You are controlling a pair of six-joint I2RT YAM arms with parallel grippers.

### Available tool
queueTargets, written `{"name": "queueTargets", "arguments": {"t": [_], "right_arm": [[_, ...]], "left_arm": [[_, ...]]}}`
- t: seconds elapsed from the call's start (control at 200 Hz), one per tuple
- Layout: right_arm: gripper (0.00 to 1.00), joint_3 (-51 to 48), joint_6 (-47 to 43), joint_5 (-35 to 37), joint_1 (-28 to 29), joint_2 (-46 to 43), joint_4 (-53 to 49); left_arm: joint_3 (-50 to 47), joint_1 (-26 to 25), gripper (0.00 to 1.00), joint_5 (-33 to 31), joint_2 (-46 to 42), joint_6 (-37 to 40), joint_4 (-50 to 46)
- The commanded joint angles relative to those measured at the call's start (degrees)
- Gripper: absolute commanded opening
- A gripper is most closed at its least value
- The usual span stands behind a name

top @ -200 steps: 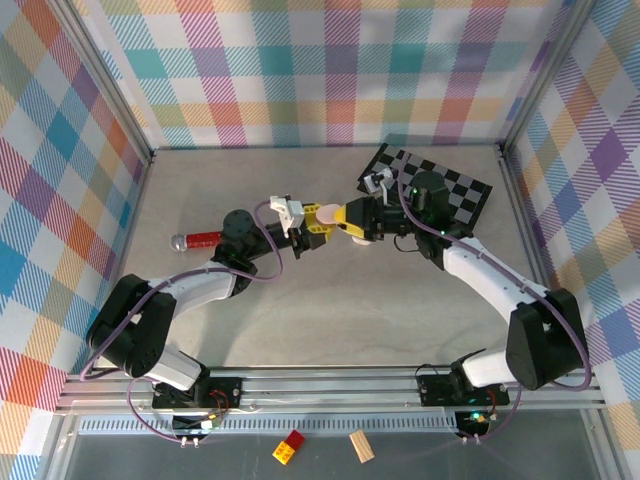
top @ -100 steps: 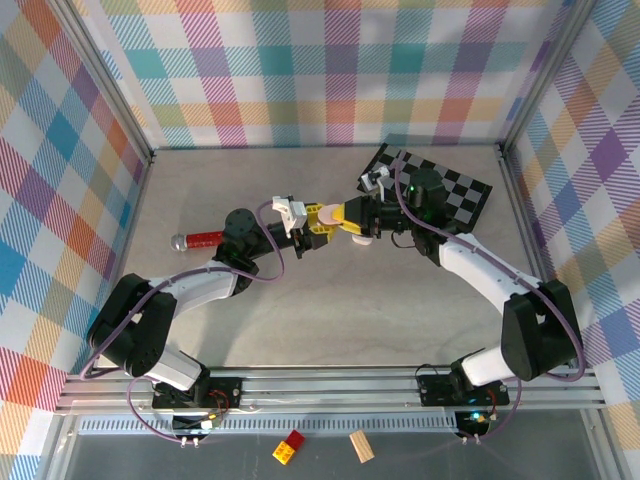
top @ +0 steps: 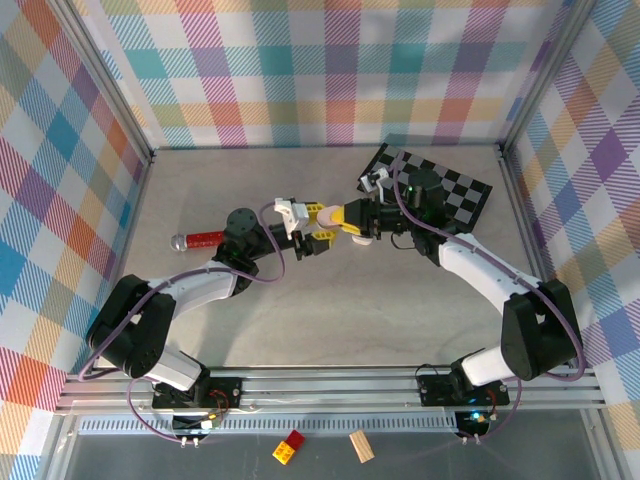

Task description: Insert the wireless bluetooth earbuds into the charging case

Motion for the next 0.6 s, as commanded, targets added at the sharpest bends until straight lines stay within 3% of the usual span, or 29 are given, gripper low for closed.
{"name": "queueTargets", "arguments": {"t": [0.0,0.085,0.215,0.385,0.595], "right_arm": [[0.19,0.97,-3.77,1.67,-0.33,-1.37,-1.7],[0.19,-0.47,-5.26,3.25,-1.32,-1.55,-3.37],[0.19,-3.5,-7.57,5.64,-3.23,-1.05,-5.27],[0.19,-6.01,-14.14,10.76,-4.6,1.26,-11.88],[0.19,-9.42,-16.03,13.29,-5.99,6.62,-10.56]], "left_arm": [[-0.14,-0.7,0.7,1.23,-2.17,0.51,-0.86],[-1.16,-0.61,0.86,0.53,-3.01,0.66,-2.1],[-2.58,-0.61,1.0,-0.58,-4.77,2.94,-7.71],[-3.04,-0.7,1.0,-2.96,-7.61,9.4,-20.82],[-2.32,-0.61,1.0,-5.46,-9.58,16.92,-36.29]]}}
